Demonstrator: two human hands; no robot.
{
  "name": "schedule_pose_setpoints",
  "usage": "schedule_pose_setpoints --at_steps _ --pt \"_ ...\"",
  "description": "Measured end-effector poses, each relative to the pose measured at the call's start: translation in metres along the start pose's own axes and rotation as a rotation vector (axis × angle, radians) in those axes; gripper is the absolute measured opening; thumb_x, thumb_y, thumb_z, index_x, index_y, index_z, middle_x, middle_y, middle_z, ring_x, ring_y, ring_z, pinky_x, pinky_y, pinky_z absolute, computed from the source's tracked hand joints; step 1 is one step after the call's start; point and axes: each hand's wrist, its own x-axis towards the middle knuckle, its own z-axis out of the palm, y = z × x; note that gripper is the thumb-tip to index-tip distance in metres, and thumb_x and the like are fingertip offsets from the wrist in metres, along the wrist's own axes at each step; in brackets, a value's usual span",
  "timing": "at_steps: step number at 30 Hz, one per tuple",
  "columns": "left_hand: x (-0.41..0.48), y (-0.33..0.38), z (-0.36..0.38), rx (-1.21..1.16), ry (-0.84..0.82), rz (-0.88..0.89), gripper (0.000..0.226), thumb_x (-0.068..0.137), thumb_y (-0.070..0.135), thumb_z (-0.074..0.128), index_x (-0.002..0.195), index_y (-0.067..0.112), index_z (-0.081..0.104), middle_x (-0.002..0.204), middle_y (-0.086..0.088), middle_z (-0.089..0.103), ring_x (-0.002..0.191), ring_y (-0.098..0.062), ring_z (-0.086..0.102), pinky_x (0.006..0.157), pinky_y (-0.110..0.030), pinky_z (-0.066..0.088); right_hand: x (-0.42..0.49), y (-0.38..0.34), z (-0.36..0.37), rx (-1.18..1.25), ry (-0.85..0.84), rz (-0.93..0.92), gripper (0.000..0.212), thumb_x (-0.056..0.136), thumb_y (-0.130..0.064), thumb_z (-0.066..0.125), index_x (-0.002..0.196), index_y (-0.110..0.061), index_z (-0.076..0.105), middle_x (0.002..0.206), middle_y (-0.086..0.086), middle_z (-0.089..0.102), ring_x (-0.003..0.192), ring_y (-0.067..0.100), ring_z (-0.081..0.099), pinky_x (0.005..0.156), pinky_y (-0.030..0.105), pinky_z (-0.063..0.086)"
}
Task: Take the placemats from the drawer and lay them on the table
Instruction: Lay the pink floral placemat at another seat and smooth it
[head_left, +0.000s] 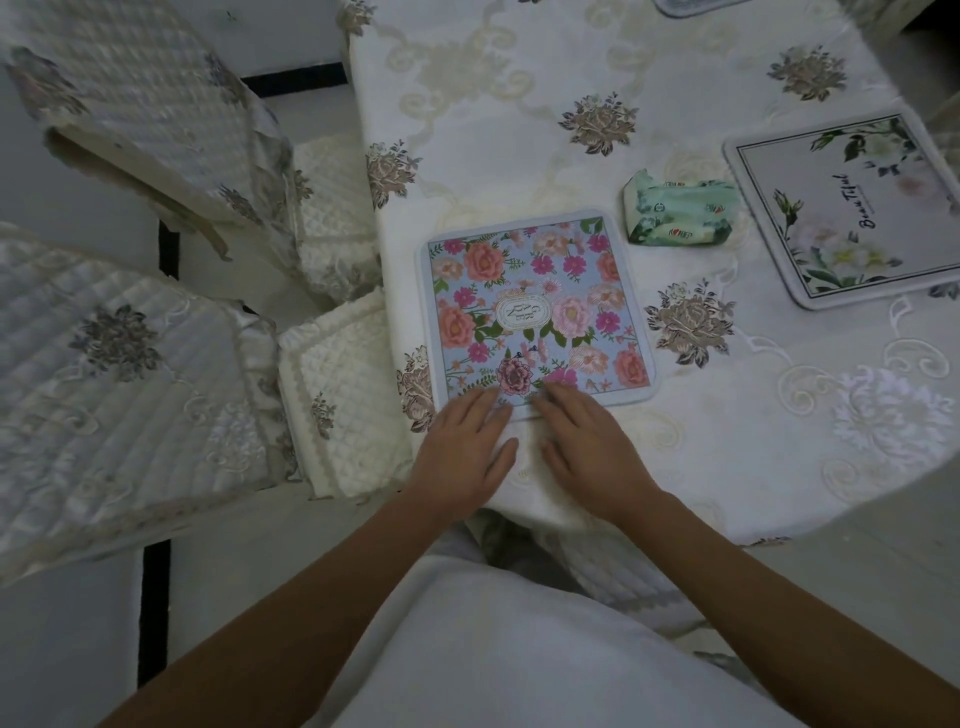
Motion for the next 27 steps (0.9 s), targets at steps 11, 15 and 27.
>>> schedule_pose_setpoints --at_steps 11,15,27 --pt "-0.026 -0.025 -0.001 0.056 -0.003 -0.006 0.051 0.101 0.039 0.038 0.136 0.007 0.057 0.148 -0.010 0.049 0.139 -0.027 0.043 0.112 -0.047 0.038 -0.030 0.034 -0.016 -0.085 -0.045 0.145 0.058 0.099 -0.041 0.034 0.148 -0.012 0.042 0.156 0.008 0.038 0.145 0.026 0.031 0.119 0.046 0.026" --pt "-0.027 -0.029 -0.005 0.065 0.021 -0.049 0.053 0.100 0.041 0.038 0.134 0.007 0.059 0.144 -0.014 0.054 0.134 -0.030 0.047 0.110 -0.049 0.040 -0.027 0.030 -0.016 -0.082 -0.039 0.161 0.058 0.098 -0.041 0.035 0.146 -0.010 0.044 0.154 0.010 0.041 0.144 0.028 0.033 0.118 0.046 0.027" --pt "-0.002 0.002 0.006 0.036 -0.021 0.048 0.051 0.102 0.040 0.038 0.137 0.008 0.056 0.148 -0.013 0.049 0.137 -0.029 0.044 0.111 -0.049 0.038 -0.015 0.007 -0.001 -0.088 -0.071 0.109 0.055 0.099 -0.038 0.043 0.148 -0.015 0.043 0.155 0.007 0.040 0.144 0.025 0.032 0.118 0.046 0.027"
